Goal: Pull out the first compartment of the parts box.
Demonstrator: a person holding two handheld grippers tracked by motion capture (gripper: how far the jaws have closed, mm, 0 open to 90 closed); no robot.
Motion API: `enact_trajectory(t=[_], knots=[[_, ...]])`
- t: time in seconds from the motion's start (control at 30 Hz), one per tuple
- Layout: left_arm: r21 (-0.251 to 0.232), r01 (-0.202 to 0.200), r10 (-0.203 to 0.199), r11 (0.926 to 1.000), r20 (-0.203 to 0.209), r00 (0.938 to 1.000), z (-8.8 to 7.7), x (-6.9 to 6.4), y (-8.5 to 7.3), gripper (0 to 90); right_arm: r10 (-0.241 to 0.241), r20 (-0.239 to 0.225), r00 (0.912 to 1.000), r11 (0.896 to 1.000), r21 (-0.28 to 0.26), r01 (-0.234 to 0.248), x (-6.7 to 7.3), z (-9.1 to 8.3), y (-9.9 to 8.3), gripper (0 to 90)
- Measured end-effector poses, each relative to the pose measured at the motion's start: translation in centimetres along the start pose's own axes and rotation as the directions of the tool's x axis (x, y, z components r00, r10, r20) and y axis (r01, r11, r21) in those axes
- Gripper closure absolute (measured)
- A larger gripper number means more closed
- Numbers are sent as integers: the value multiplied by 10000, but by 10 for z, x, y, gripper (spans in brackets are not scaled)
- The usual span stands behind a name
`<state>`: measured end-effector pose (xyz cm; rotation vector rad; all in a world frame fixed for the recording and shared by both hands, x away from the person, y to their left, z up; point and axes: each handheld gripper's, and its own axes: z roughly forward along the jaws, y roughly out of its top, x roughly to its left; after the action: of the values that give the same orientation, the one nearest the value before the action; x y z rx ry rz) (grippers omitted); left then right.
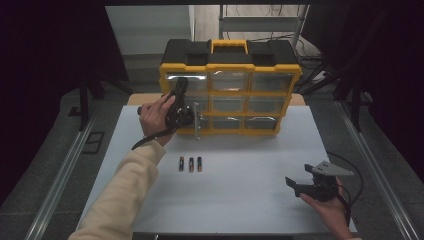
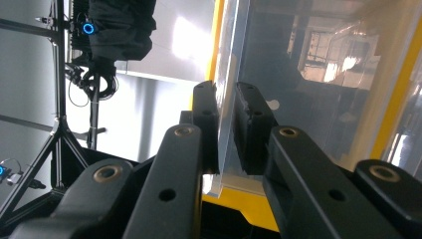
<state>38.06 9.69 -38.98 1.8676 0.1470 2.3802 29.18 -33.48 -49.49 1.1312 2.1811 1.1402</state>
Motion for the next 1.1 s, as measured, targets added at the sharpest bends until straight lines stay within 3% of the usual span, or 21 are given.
enact_trajectory(t=[1.1], knots=[[-353, 0, -5, 9994, -143, 9999, -24, 4, -2, 813, 3, 6, 10000, 10000, 5, -3, 0, 0, 0, 115]])
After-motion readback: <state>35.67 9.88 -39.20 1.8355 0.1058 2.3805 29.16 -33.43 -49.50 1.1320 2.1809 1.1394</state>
